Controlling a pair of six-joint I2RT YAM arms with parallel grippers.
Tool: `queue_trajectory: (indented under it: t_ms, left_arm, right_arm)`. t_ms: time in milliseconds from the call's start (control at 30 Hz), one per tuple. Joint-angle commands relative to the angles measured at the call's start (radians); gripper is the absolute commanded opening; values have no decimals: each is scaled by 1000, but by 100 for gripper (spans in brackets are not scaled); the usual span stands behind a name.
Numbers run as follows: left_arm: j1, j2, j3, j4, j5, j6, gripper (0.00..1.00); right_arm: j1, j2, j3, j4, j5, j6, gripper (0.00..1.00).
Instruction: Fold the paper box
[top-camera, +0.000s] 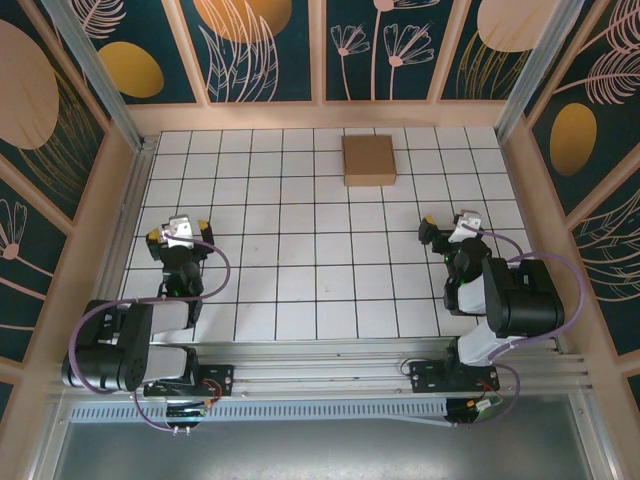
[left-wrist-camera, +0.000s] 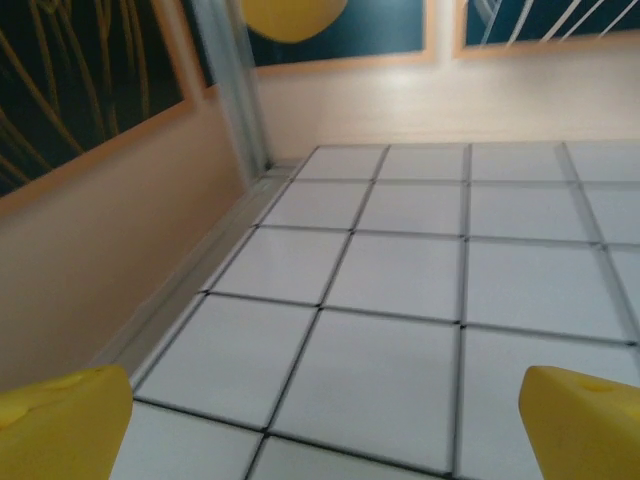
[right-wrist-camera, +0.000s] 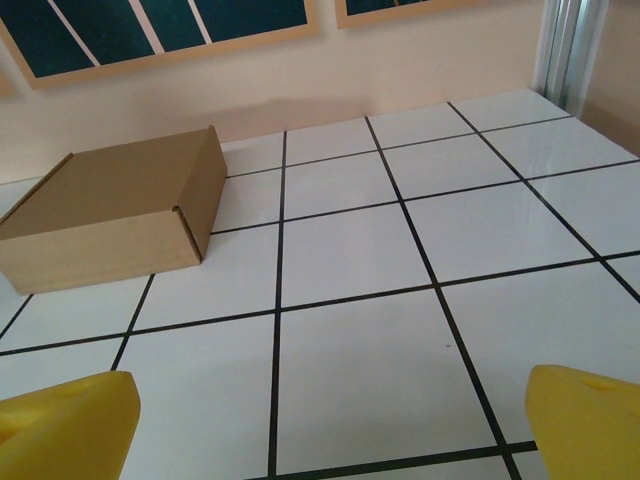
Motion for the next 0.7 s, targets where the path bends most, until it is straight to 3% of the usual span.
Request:
queue_trajectory:
  t_ms: [0, 33, 167, 200, 233, 300, 333, 667]
  left_arm:
    - [34, -93, -39, 71, 251, -106, 99]
    - [35, -76, -20, 47, 239, -104, 99]
    - [47, 235, 6, 354, 215, -79, 99]
    - [47, 267, 23, 365, 205, -78, 99]
    - [49, 187, 67, 142, 162, -110, 99]
    - [62, 249, 63, 256, 138, -126, 99]
    - [62, 214, 81, 159, 140, -132, 99]
    - [62, 217, 74, 173, 136, -128, 99]
  right_arm:
    - [5, 0, 15, 51, 18, -21, 99]
    - [4, 0, 16, 49, 18, -22, 99]
    - [4, 1, 16, 51, 18, -23, 99]
    - [4, 1, 15, 52, 18, -22, 99]
    - [5, 0, 17, 52, 17, -23, 99]
    - [4, 2, 15, 51, 17, -23, 99]
    - [4, 2, 15, 54, 17, -23, 99]
    - [10, 1, 19, 45, 32, -26, 99]
